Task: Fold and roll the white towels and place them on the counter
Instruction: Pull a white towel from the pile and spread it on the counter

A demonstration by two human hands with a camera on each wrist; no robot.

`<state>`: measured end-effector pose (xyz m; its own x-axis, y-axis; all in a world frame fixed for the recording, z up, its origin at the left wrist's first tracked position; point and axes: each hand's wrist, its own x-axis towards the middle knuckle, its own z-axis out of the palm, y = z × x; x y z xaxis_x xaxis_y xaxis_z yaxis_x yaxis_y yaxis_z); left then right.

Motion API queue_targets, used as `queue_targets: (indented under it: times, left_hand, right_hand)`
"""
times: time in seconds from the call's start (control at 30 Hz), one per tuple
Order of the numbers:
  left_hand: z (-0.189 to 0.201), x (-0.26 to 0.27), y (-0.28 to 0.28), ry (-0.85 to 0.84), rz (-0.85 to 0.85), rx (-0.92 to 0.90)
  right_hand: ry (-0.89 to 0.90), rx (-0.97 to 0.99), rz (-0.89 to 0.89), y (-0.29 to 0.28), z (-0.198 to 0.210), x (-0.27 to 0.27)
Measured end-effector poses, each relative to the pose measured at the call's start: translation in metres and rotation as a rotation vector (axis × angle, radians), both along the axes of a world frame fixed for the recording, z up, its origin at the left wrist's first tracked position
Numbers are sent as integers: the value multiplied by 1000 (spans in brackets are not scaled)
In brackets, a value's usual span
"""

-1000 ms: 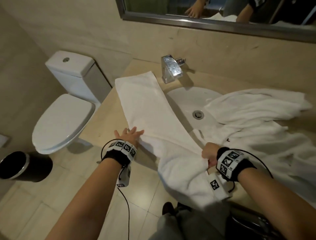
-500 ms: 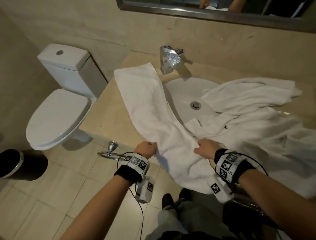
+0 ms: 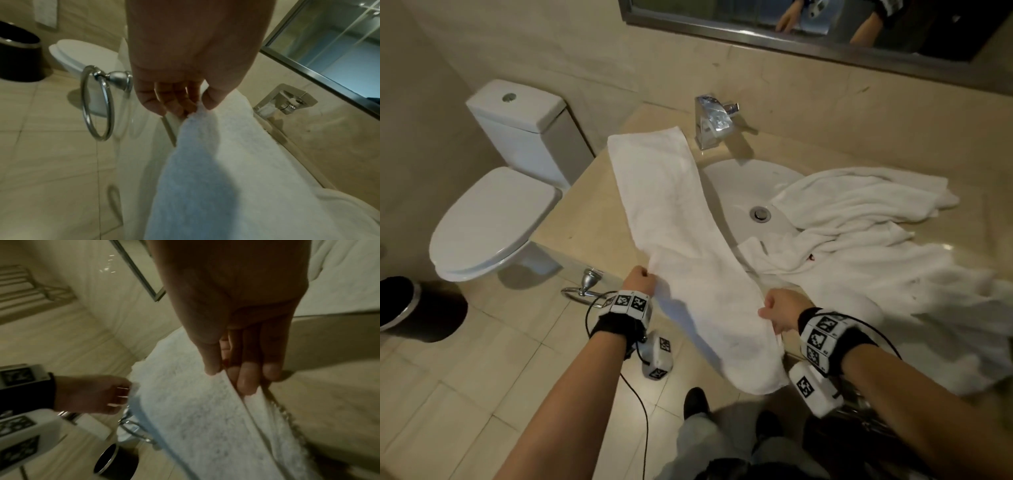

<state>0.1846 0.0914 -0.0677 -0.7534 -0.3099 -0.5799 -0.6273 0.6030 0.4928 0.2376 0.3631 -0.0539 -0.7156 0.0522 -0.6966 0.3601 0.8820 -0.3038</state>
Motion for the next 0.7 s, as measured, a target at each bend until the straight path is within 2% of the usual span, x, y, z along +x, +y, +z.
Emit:
queue_targets:
  times: [0.13,0.27,0.37,0.47,0.57,0.7]
  left_hand:
    - [-6,26,18,-27,70,96]
    - [-25,55,27,1,322,373]
    - [-31,78,35,-19,487,530]
    - [-30,99,47,-131,415,565]
    - [-40,119,55,-204,277,493]
    - [-41,139,64,-10,363,584]
  right_hand:
    - [56,33,126,-4,3,9]
    - [37,25,198,2,-4,11]
    - [3,-83,136,12,-8,11]
    - [24,-110,83,22,-12,11]
    - [84,-85,99,30,-18,16]
    - [137,-197,201,33,-22,30]
